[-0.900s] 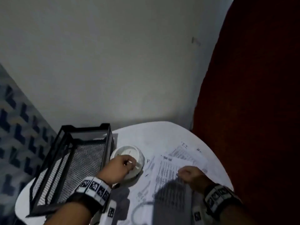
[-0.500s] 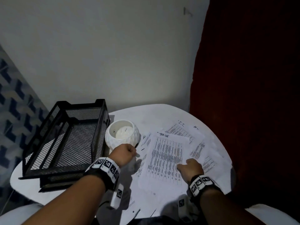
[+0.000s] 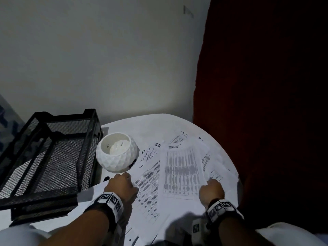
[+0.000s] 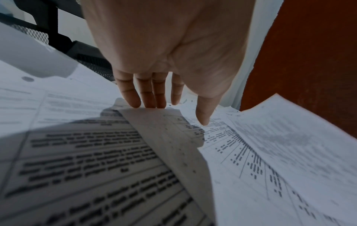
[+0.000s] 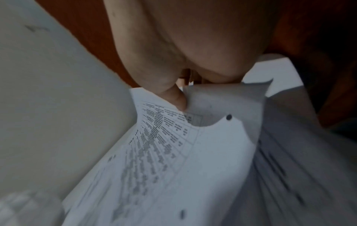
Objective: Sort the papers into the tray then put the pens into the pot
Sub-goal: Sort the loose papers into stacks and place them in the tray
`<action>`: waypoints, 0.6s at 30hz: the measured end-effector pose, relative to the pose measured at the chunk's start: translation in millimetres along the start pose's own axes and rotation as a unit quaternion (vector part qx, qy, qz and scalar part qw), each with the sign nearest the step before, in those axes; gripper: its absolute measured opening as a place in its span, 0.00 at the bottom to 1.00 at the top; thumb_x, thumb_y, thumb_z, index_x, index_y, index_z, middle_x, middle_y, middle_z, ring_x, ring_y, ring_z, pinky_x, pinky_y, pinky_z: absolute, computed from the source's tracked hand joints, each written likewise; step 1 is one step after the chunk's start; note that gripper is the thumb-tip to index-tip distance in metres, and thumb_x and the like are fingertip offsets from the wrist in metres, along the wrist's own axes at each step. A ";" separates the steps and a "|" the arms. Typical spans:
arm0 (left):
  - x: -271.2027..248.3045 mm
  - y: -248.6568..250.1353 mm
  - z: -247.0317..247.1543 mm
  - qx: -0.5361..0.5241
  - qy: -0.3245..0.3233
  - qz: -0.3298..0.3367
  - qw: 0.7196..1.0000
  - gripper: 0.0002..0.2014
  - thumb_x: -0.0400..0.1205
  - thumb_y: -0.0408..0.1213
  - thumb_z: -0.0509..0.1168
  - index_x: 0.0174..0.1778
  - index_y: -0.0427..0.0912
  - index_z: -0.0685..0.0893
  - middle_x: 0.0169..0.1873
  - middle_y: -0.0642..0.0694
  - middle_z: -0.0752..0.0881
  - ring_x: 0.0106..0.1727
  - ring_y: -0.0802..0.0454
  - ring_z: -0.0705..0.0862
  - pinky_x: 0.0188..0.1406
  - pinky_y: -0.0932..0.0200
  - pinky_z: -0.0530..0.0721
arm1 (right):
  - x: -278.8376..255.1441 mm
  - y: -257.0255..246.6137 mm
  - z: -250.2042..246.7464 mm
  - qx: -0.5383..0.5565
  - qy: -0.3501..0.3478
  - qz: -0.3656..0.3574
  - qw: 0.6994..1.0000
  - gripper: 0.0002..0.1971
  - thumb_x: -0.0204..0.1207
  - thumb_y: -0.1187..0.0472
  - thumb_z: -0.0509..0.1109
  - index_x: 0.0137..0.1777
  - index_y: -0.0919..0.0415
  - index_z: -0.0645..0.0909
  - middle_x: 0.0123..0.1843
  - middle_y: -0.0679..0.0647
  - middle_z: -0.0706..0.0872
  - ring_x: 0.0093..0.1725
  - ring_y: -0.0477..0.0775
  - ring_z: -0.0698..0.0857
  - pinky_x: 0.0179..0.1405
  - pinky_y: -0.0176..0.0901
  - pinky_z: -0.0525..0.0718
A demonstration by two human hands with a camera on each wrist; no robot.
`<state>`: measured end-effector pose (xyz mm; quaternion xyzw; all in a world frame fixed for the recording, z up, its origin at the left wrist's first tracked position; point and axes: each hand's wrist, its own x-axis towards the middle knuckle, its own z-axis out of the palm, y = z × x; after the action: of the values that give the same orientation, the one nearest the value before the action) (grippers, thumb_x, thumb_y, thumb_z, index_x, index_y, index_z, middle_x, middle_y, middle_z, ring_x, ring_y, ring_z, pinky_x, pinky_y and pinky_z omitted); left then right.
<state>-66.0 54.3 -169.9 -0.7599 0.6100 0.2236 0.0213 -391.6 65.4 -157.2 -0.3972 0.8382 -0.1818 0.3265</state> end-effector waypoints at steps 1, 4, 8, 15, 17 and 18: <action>2.0 1.8 0.1 0.005 -0.004 0.001 1.000 0.37 0.66 0.66 0.71 0.70 0.53 0.78 0.65 0.47 0.84 0.66 0.44 0.84 0.64 0.47 0.85 | 3.8 -1.3 -9.6 0.025 0.024 0.001 0.999 0.12 0.82 0.71 0.66 0.63 0.66 0.84 0.65 0.70 0.86 0.62 0.69 0.85 0.63 0.51 0.82; 2.3 10.6 0.8 0.035 0.000 0.015 0.999 0.28 0.66 0.60 0.70 0.60 0.54 0.79 0.58 0.50 0.86 0.61 0.44 0.86 0.58 0.49 0.86 | 16.5 -2.0 -31.8 0.117 0.054 -0.011 0.992 0.09 0.76 0.70 0.66 0.43 0.54 0.79 0.45 0.62 0.83 0.45 0.65 0.84 0.51 0.51 0.89; -9.0 16.9 -0.4 -0.024 0.015 0.034 0.999 0.04 0.76 0.43 0.65 0.40 0.49 0.78 0.35 0.53 0.84 0.40 0.50 0.86 0.39 0.59 0.84 | 24.7 6.9 -50.3 0.255 0.053 -0.024 0.965 0.20 0.79 0.84 0.59 0.64 0.71 0.84 0.45 0.68 0.88 0.40 0.65 0.84 0.36 0.44 0.85; -35.6 1.1 -32.7 -0.291 0.076 0.049 0.952 0.04 0.83 0.33 0.63 0.47 0.46 0.80 0.40 0.47 0.88 0.45 0.44 0.86 0.48 0.55 0.80 | -29.2 -13.8 -45.3 0.427 -0.051 -0.012 0.903 0.24 0.77 0.83 0.56 0.60 0.66 0.88 0.51 0.70 0.94 0.48 0.72 0.92 0.53 0.76 0.90; -50.3 -5.5 -48.6 -0.370 0.087 0.067 0.922 0.07 0.84 0.28 0.62 0.47 0.44 0.83 0.40 0.49 0.90 0.48 0.45 0.88 0.53 0.54 0.83 | -49.2 -24.0 -42.5 0.469 -0.126 -0.019 0.874 0.23 0.79 0.84 0.55 0.59 0.66 0.87 0.52 0.69 0.94 0.51 0.73 0.93 0.54 0.73 0.90; -57.3 -8.6 -56.6 -0.409 0.083 0.069 0.906 0.09 0.85 0.25 0.62 0.49 0.42 0.84 0.42 0.47 0.92 0.50 0.43 0.89 0.55 0.51 0.84 | -58.0 -29.6 -40.0 0.479 -0.154 -0.020 0.864 0.23 0.80 0.85 0.54 0.59 0.65 0.86 0.52 0.68 0.94 0.52 0.72 0.93 0.54 0.70 0.91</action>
<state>-49.1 91.8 -100.1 -0.6741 0.5153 0.3907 -0.3569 -375.7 94.4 -88.2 -0.2315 0.5794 -0.5036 0.5976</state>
